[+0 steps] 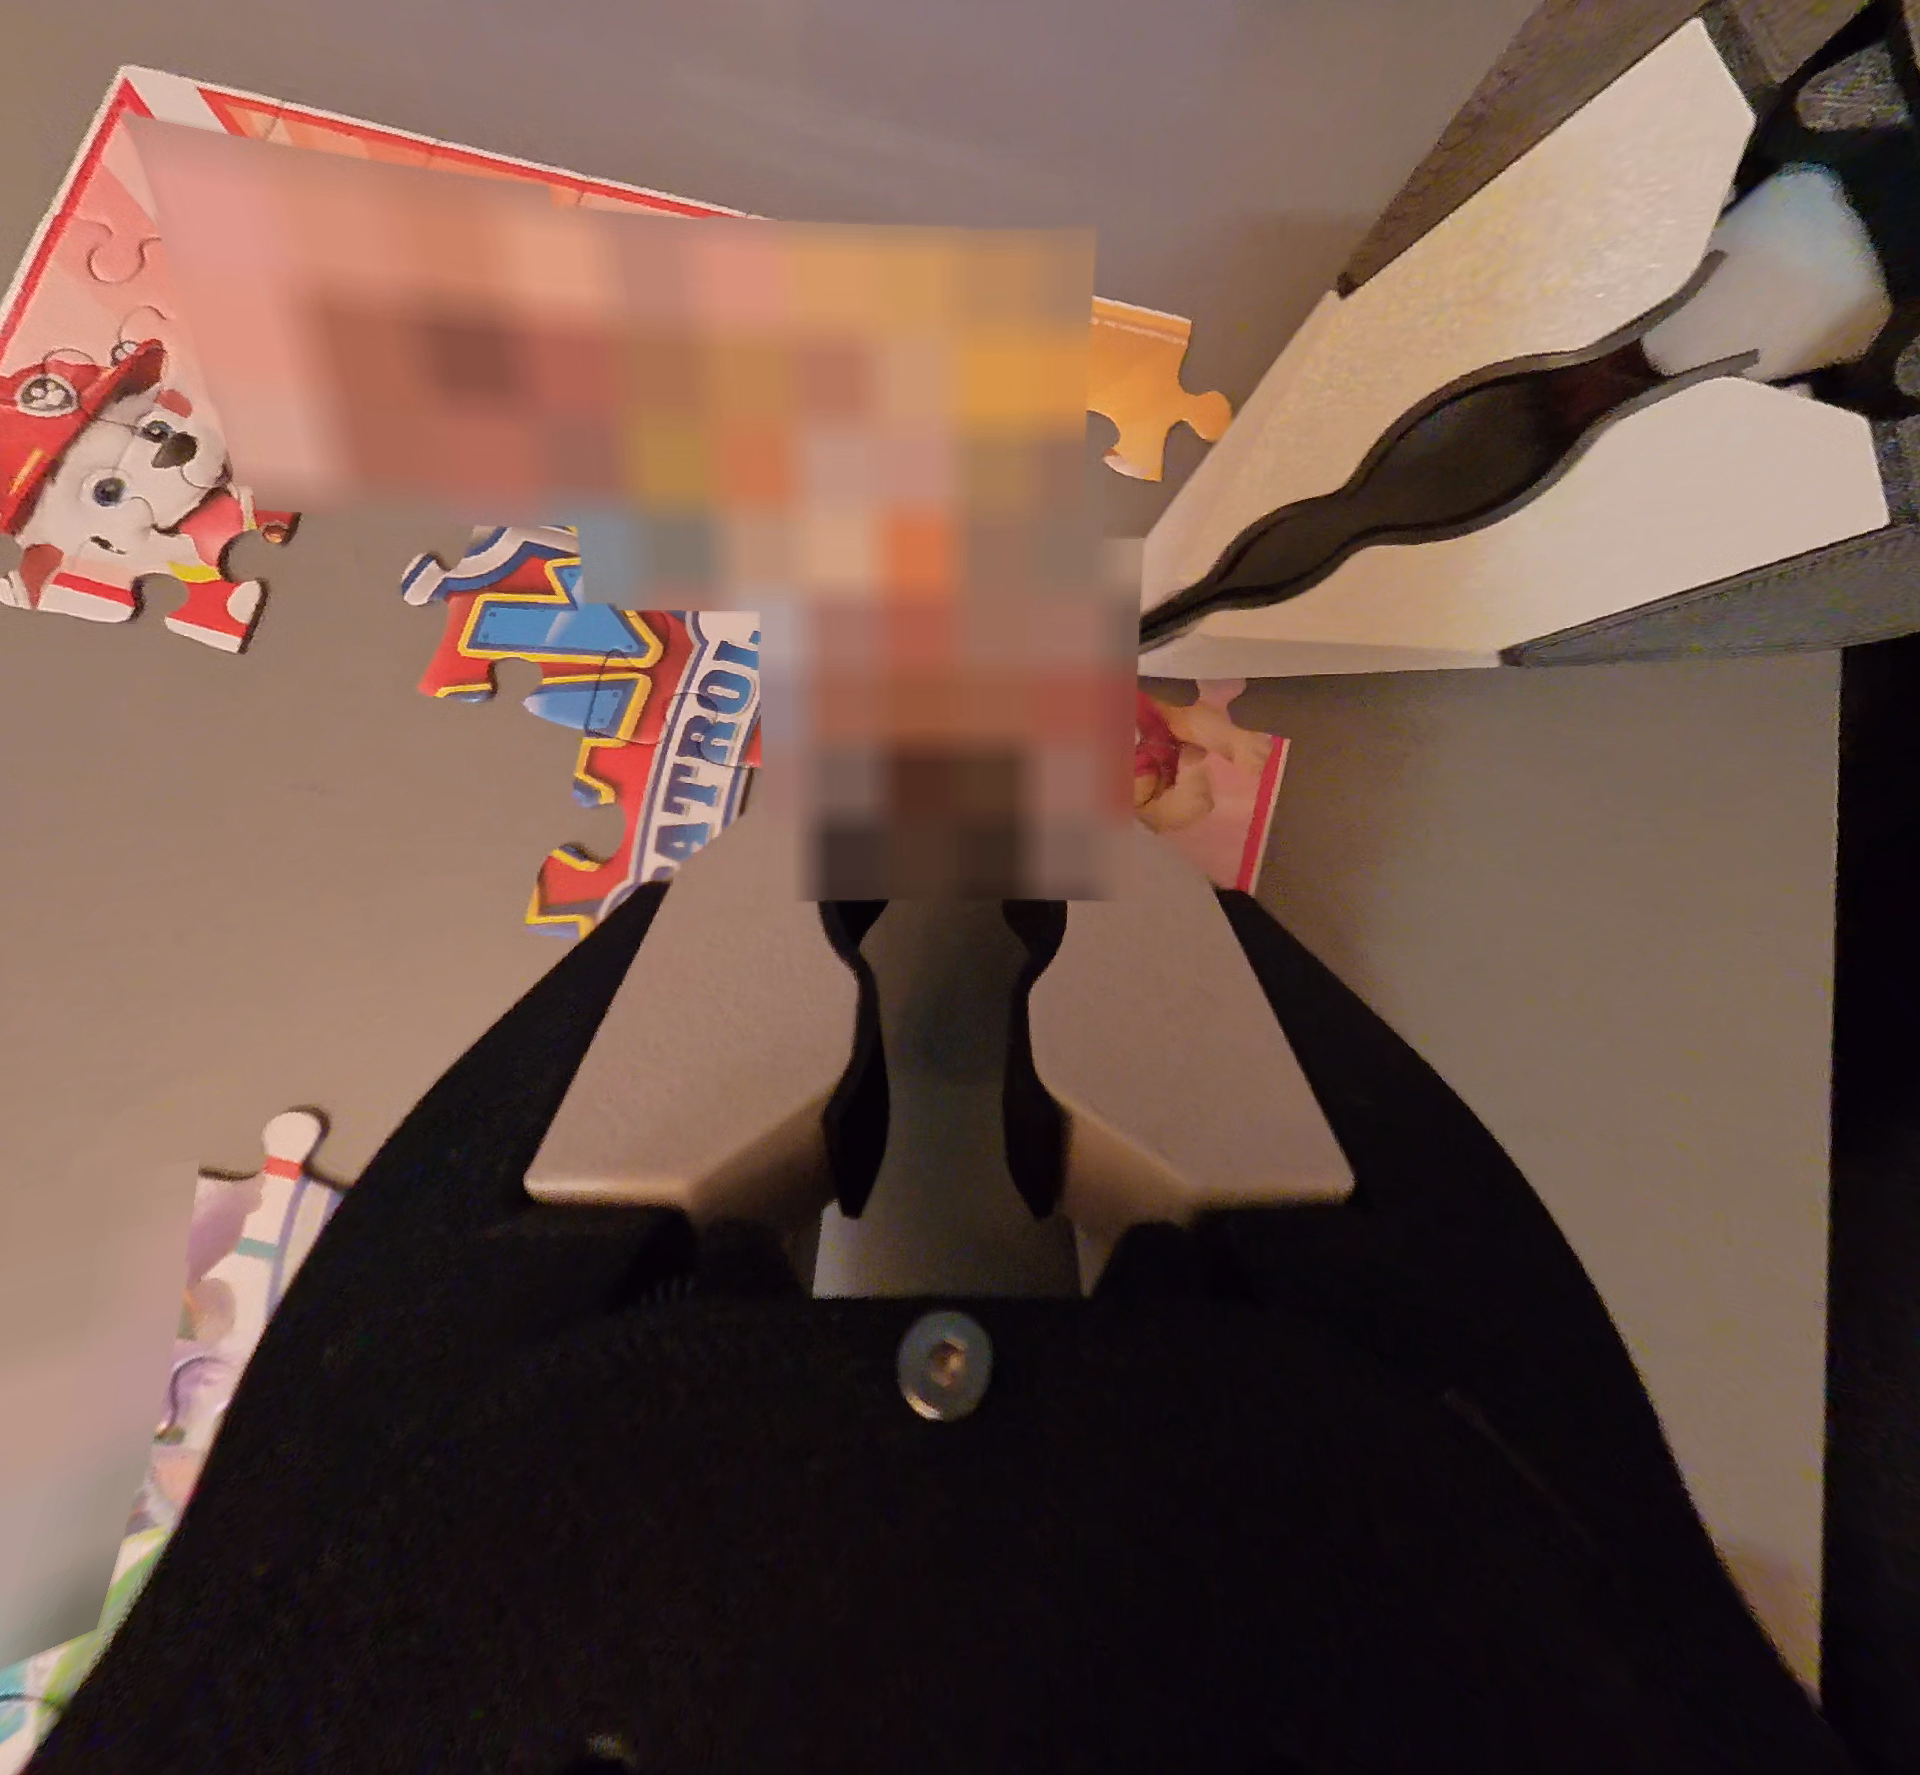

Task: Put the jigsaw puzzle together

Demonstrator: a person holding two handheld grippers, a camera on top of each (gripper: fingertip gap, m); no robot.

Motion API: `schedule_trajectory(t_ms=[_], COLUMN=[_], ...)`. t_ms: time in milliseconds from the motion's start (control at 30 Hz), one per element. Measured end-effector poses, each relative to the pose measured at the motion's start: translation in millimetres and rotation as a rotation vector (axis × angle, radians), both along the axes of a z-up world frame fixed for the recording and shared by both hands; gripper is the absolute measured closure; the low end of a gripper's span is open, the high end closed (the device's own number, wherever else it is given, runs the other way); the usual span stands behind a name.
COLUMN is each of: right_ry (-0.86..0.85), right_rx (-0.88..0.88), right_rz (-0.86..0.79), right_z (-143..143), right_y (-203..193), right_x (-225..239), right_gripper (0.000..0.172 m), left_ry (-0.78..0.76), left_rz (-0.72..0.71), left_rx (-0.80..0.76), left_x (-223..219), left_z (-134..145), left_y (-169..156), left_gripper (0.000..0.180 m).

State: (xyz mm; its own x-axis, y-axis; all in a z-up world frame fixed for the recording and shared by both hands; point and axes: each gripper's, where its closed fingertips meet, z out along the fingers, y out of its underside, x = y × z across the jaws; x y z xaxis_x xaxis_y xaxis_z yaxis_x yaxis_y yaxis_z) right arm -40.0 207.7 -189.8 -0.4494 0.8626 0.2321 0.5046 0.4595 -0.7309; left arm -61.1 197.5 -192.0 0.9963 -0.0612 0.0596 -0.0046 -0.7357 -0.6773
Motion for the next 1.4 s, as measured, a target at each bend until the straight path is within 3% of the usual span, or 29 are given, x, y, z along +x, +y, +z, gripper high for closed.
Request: schedule_trajectory(t_ms=[200, 400, 567, 767, 1400], right_ry=[0.062, 0.001, -0.060, -0.078, -0.070], right_rx=[-0.040, -0.185, -0.204, -0.210, -0.177], right_rz=[-0.073, -0.099, -0.121, -0.096, -0.119], right_z=[12, 12, 4, 2, 1], right_y=[13, 14, 15, 7, 11], right_x=[-11, -32, -46, -52, -54], right_gripper=[0.172, 0.172, 0.172, 0.172, 0.172], left_ry=[0.026, 0.033, 0.024, -0.022, -0.002], left_rz=[0.043, 0.131, 0.124, 0.112, 0.137], left_rx=[0.017, 0.004, 0.039, 0.060, 0.029], left_x=[-1, -7, 6, 15, 14], left_z=[1, 4, 5, 4, -3], left_y=[1, -13, -17, -19, -15], left_gripper=[0.166, 0.159, 0.113, 0.097, 0.100])
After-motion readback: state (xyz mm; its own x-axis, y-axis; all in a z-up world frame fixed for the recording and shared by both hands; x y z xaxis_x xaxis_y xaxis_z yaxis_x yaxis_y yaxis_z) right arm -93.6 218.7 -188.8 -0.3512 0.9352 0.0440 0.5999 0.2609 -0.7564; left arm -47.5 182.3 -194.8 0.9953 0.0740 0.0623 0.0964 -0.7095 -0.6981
